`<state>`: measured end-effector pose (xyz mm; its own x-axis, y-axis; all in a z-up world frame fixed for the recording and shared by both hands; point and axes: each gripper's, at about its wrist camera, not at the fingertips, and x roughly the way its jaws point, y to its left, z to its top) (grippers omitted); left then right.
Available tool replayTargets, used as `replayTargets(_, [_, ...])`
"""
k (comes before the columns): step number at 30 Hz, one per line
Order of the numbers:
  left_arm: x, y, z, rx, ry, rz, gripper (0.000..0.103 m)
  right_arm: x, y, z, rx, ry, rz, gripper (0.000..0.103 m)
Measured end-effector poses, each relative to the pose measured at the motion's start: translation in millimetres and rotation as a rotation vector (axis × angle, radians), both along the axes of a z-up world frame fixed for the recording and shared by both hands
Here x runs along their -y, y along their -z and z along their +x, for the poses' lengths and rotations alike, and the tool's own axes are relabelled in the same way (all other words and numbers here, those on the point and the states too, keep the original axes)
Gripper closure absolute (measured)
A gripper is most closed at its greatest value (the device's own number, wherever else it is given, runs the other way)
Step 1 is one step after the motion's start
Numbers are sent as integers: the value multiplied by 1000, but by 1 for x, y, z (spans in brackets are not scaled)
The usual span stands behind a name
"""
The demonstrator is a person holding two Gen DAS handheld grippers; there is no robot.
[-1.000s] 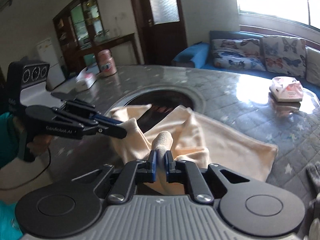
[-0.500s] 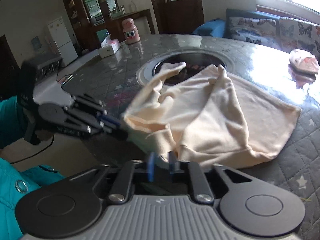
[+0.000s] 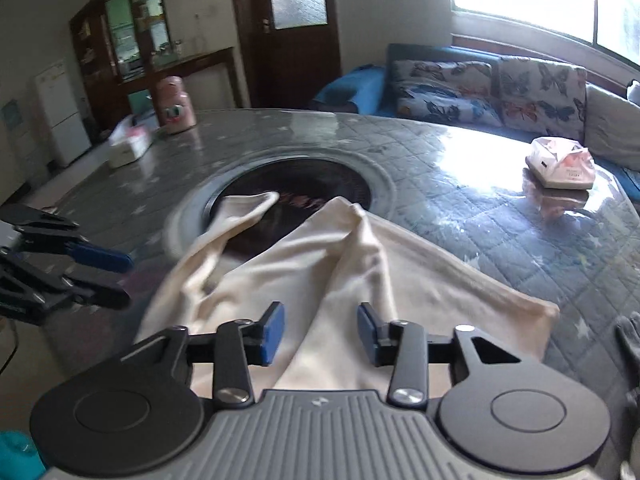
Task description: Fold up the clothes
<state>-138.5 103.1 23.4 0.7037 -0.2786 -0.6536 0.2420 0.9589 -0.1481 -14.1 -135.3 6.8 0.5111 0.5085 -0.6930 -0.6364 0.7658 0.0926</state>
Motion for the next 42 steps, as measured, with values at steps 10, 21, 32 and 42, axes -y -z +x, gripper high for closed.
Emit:
replayTargets(10, [0,22,102,-64,-102,34,62,-20,51,78,-91,58,-6,64])
replayTargets(21, [17,40,169,-92,-130,37,62,1,31,52,79,105,-78,97])
replayTargets(32, [32,51,189,-97,-108,48,60,93,24,3,73,445,-248,94])
replayTargets(42, [38,62,195,-101,-102,70,66,94,4,6,137,433,-168,75])
